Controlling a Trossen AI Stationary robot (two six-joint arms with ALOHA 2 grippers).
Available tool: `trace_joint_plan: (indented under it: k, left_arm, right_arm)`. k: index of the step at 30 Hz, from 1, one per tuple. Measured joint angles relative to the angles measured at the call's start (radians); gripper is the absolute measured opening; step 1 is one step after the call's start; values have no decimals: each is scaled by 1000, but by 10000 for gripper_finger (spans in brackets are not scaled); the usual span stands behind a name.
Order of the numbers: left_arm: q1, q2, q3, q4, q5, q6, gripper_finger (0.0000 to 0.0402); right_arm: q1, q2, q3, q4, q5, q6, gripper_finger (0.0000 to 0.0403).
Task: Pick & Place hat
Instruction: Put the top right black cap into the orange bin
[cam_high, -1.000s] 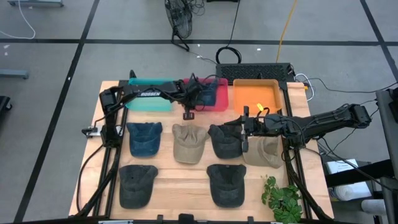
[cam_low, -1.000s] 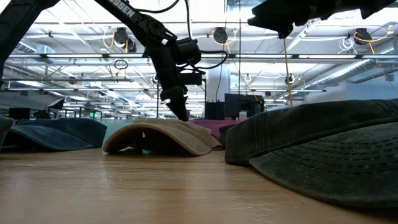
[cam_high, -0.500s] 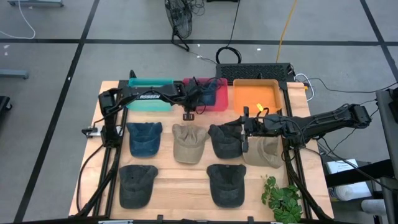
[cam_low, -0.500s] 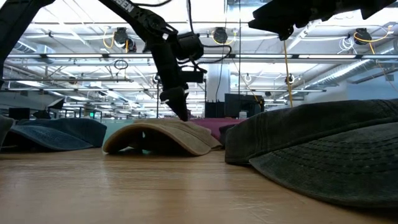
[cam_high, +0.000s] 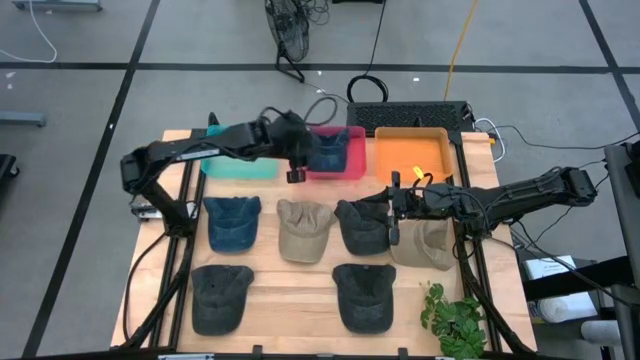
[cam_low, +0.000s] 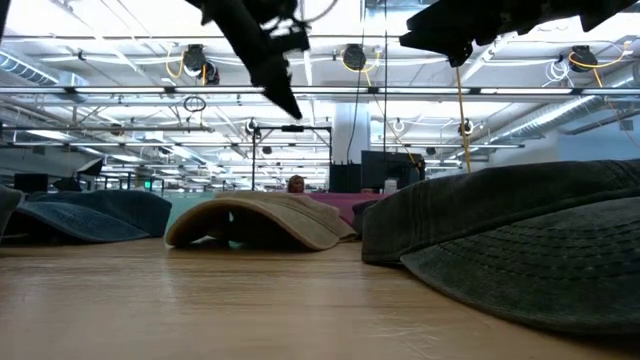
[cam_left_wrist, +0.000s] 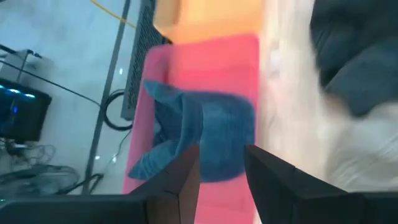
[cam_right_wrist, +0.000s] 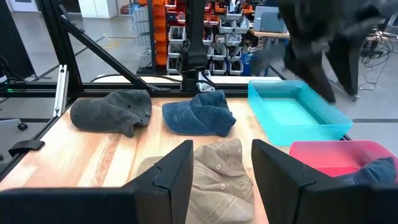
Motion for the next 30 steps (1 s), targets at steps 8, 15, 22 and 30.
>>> trace_joint_plan:
  k: [8,15,22,30]
  left_arm:
    - [-90,-121,-94,144,220,-332,136]
    - [-197,-139,-360,620,233,-318,136]
    - [-158,-275,-462,739,235,-362,136]
    - [-168,-372,-558,772,269,-360,136]
  right_arm:
    - [0,27,0,-63,82,127,141]
    - [-11,90,0,-72,76,156,141]
    - [-15,161,0,-92,-34,184,141]
    - [-33,186,0,-64,-52,161,141]
